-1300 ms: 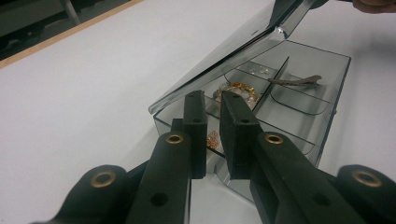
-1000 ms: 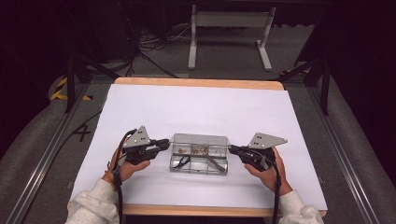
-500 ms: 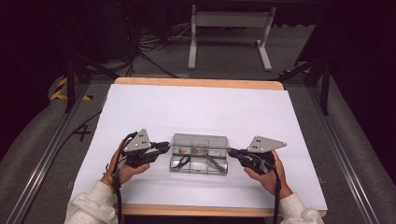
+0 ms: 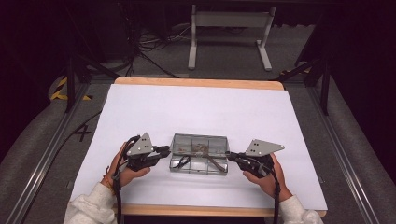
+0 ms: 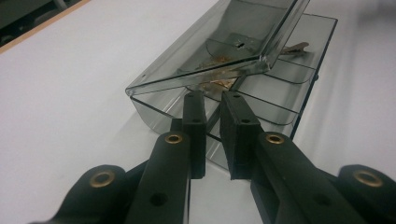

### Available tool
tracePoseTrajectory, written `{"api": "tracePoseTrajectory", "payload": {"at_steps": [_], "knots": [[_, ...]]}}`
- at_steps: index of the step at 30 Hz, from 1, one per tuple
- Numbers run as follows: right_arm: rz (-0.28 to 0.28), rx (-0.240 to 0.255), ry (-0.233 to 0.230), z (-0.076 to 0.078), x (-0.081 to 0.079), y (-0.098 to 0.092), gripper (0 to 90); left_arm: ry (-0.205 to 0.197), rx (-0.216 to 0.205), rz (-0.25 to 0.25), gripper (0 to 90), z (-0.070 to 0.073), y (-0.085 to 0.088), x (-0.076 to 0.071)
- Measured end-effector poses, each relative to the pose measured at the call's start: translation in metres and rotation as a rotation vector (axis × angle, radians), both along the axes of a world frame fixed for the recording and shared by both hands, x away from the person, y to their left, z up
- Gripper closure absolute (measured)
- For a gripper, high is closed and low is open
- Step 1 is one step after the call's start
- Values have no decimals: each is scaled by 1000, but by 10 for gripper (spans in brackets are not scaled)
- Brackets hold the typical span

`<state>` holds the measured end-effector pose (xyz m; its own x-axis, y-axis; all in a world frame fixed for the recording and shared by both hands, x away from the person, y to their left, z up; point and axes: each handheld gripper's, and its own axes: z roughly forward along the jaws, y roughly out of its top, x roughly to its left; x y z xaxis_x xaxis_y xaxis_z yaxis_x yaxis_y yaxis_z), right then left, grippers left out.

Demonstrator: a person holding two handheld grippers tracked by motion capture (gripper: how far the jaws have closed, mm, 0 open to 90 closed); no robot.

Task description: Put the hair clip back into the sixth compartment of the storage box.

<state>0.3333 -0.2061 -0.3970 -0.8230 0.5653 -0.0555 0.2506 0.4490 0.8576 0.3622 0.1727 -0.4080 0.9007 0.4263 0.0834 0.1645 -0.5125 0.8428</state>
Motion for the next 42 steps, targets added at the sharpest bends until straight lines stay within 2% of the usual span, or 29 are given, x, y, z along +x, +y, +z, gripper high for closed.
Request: {"api": "tracePoseTrajectory", "payload": {"at_steps": [8, 42], "knots": [[4, -15, 5, -3, -4, -1, 900, 3, 24, -12, 803, -3, -1, -2], [28, -66, 20, -12, -17, 0, 900, 16, 81, -46, 802, -11, -6, -10]]}}
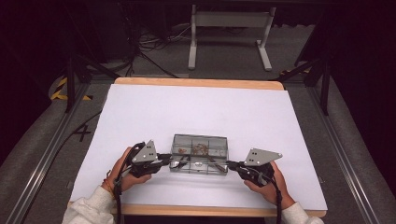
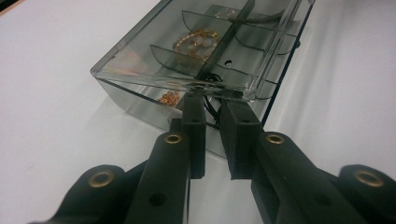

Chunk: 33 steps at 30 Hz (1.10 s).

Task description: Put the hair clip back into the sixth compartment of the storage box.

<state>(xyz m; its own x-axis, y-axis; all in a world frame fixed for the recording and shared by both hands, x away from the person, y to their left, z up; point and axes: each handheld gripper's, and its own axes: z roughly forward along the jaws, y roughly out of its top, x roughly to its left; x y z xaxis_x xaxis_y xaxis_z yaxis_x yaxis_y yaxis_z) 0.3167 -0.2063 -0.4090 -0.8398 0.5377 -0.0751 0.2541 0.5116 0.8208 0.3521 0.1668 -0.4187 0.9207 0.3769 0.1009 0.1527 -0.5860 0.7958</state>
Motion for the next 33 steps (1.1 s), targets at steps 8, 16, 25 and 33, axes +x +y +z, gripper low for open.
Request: {"api": "tracePoseTrajectory", "payload": {"at_steps": [8, 16, 25, 33], "knots": [[4, -9, 1, -1, -3, 0, 900, 0, 14, -13, 802, -1, -1, -1], [8, -14, 3, -2, -5, -1, 900, 6, 11, -14, 804, -2, -1, -1], [17, -27, 10, -4, -9, 0, 900, 10, 16, -17, 800, -5, 2, -4], [21, -34, 12, -5, -10, 0, 900, 13, 21, -20, 799, -6, 3, -5]]}}
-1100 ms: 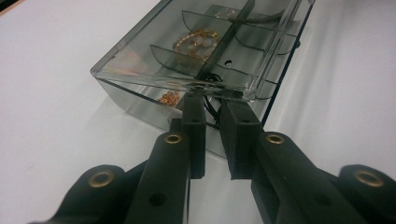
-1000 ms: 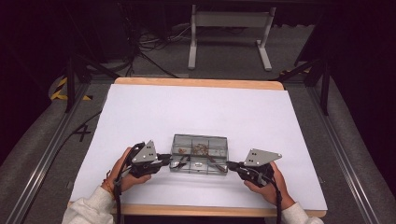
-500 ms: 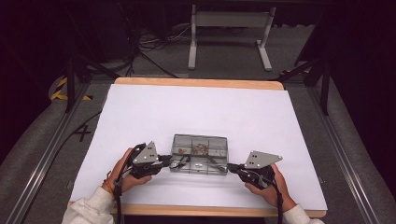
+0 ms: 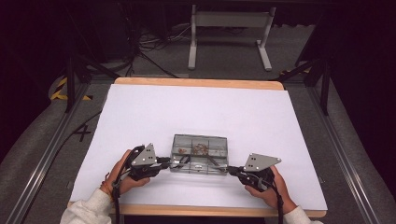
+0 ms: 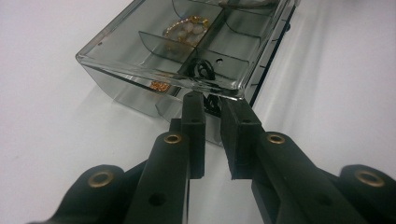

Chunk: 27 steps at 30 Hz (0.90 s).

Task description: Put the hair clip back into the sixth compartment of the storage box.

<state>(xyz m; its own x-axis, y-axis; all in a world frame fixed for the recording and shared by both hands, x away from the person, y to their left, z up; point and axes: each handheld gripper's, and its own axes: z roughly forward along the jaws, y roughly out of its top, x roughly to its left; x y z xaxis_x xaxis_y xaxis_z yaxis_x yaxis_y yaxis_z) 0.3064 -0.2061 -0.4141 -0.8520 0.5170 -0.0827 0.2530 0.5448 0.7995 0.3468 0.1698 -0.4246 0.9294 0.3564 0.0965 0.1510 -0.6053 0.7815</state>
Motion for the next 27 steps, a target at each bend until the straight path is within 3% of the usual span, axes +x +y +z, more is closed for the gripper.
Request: {"api": "tracePoseTrajectory", "payload": {"at_steps": [27], "knots": [[8, -27, 4, -3, -3, 2, 899, 11, 5, -8, 786, -2, 3, -3]]}}
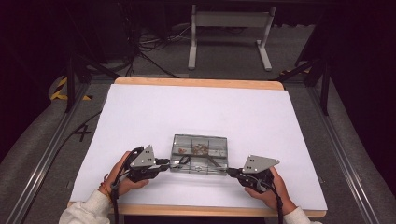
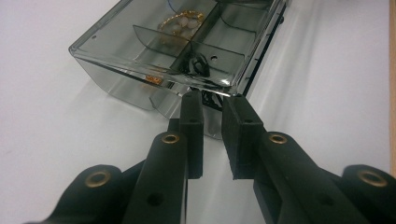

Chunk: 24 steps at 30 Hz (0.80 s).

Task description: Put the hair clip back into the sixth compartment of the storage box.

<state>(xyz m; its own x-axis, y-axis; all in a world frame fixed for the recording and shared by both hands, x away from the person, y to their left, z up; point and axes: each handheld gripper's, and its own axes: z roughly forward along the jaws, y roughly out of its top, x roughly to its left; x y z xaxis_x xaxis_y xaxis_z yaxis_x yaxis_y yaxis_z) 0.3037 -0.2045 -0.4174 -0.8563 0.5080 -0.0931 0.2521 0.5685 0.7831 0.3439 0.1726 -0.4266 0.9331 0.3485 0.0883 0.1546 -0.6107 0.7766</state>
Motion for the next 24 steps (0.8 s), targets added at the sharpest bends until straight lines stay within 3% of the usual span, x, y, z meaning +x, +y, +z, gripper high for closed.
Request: {"api": "tracePoseTrajectory", "payload": {"at_steps": [24], "knots": [[10, -17, 12, -6, -4, 2, 898, 9, 6, 4, 774, -3, 3, -3]]}}
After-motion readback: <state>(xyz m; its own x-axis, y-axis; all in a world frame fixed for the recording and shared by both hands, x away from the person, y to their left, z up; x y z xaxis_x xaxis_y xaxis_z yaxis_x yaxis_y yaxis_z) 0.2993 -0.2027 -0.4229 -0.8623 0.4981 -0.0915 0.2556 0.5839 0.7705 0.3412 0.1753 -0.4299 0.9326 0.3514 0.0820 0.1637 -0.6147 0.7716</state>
